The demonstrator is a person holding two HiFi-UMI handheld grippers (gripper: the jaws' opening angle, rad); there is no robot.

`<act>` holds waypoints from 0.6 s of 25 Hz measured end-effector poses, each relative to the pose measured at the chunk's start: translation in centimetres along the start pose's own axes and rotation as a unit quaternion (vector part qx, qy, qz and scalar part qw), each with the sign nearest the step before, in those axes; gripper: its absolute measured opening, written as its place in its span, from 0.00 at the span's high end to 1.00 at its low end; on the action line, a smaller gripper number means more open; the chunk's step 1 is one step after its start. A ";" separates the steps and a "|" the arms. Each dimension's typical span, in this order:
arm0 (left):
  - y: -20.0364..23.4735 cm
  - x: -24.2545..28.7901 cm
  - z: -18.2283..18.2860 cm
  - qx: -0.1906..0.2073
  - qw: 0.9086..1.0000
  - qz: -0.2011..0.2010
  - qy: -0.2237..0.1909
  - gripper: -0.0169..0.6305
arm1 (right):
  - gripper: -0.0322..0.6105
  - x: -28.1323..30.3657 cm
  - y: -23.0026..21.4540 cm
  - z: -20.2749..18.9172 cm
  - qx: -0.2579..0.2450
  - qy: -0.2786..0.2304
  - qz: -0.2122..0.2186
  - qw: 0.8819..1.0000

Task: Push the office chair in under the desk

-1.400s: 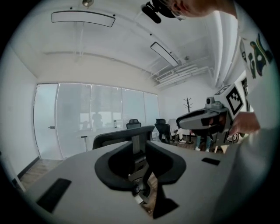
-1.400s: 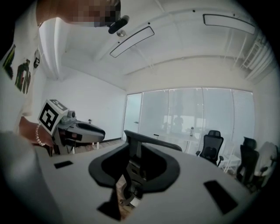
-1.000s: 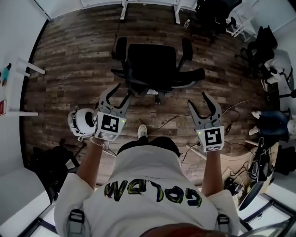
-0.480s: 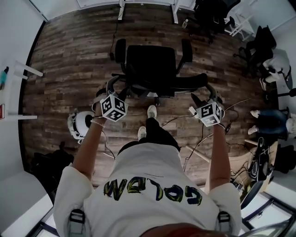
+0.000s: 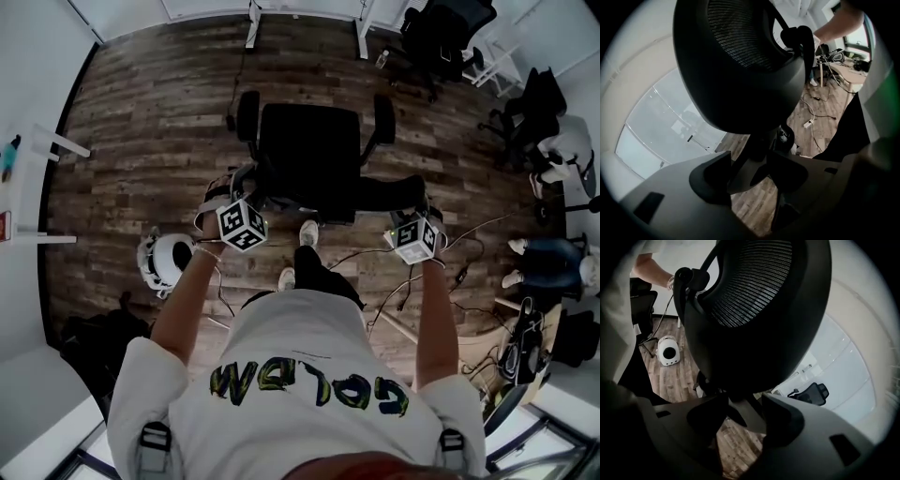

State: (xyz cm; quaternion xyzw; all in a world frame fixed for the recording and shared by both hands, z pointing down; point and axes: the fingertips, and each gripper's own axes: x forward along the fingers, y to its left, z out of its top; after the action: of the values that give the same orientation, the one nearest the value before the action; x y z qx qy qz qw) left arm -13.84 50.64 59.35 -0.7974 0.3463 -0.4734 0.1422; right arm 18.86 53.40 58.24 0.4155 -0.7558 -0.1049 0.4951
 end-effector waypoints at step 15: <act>4.2 4.1 0.4 0.010 1.000 -0.005 -0.004 0.60 | 0.62 4.2 -3.4 1.5 -0.012 0.003 -0.002 1.000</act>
State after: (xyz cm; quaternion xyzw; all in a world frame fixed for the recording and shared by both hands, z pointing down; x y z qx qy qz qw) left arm -14.01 44.76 59.47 -0.7994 0.3370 -0.4744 0.1494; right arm 18.68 47.78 58.38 0.4111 -0.7522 -0.1132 0.5024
